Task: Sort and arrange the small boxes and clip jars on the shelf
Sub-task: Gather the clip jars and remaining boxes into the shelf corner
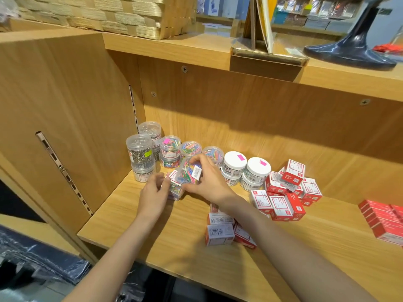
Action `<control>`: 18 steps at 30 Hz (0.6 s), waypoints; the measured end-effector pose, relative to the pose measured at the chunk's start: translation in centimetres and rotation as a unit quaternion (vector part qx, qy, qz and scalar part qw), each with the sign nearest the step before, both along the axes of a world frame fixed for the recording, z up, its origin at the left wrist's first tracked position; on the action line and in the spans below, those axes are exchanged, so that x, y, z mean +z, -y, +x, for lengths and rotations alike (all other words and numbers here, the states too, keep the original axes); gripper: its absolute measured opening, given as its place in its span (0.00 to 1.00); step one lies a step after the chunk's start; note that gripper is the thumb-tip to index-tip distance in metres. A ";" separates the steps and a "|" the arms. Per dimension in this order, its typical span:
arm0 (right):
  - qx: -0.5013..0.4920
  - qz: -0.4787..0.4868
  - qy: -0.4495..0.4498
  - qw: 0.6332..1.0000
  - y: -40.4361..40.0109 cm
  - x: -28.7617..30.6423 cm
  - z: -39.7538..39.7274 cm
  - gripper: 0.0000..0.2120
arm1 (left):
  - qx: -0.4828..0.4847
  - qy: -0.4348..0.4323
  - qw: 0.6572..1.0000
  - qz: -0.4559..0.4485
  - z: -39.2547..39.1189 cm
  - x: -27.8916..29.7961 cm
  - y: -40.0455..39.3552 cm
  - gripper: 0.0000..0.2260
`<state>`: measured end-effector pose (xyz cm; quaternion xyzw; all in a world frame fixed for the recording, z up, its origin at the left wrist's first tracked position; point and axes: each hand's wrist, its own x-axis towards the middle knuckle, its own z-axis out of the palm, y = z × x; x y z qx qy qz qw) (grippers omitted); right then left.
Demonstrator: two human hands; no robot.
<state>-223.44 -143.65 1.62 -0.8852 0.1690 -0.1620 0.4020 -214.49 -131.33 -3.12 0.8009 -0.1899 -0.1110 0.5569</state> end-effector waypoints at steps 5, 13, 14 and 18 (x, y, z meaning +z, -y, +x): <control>-0.016 -0.041 -0.042 0.998 0.3 0.2 -0.3 0.23 | -0.007 0.040 0.999 -0.023 -0.1 -0.1 -0.9 0.15; 0.018 -0.186 -0.151 0.971 0.8 0.0 -1.2 0.25 | -0.084 0.199 0.974 0.075 -1.8 -1.6 -2.1 0.33; 0.021 -0.202 -0.164 0.965 0.9 -0.2 -1.3 0.26 | -0.069 0.212 0.971 0.090 -1.9 -1.6 -1.9 0.33; 0.068 -0.178 -0.205 0.960 0.8 -0.5 -1.4 0.24 | -0.039 0.243 0.964 0.102 -1.8 -1.7 -1.1 0.30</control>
